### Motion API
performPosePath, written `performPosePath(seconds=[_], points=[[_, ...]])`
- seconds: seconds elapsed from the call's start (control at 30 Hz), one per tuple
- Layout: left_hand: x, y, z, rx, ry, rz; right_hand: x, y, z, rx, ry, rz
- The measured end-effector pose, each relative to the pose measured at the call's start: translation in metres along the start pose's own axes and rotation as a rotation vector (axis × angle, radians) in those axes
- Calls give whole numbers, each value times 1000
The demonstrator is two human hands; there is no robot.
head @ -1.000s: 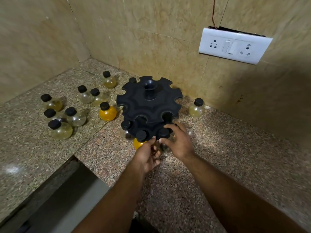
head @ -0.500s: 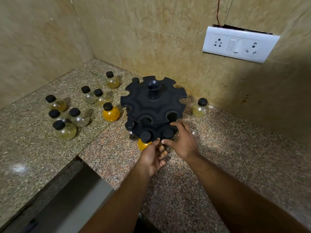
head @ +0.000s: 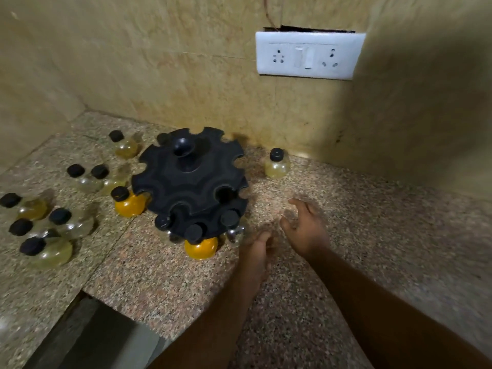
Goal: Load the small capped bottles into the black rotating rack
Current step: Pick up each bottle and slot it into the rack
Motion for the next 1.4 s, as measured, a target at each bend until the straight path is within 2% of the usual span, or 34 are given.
performPosePath(seconds=[0.1, 0.2, 0.4, 0.53, 0.7, 0.97, 1.07, 1.2, 1.3, 1.4], points=[[-22, -24, 18, -154, -287, 6, 9, -8, 20, -137, 50, -17], [-43, -50, 38, -209, -378, -26, 13, -20, 37, -257, 118, -43], [-69, -96, 78, -393, -632, 93, 15, -46, 55, -366, 224, -242], [-78, -128, 102, -505, -782, 168, 10, -62, 60, -374, 294, -325], [-84, -147, 125, -626, -929, 156, 8, -72, 62, -377, 303, -349], [-83, -128, 119, -739, -1113, 225, 7, -70, 67, -359, 233, -218], [-82, -108, 99, -758, -1123, 209, 11, -65, 62, -309, 80, -58], [-78, -77, 68, -788, -1074, 149, 14, -55, 44, -79, -69, 105], [-69, -58, 53, -673, -921, 44, 11, -48, 35, -22, -109, 83], [-54, -47, 41, -502, -614, 2, 9, -35, 27, 29, -121, 98]])
Point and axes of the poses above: each hand's wrist, its own y-axis away from the middle knuckle, its own x-axis out of the back of the hand, z = x × y, the point moved 1 cm from there along -y, towards the middle knuckle, and after that the axes turned 8 degrees about -z, right-handed, at the moved point
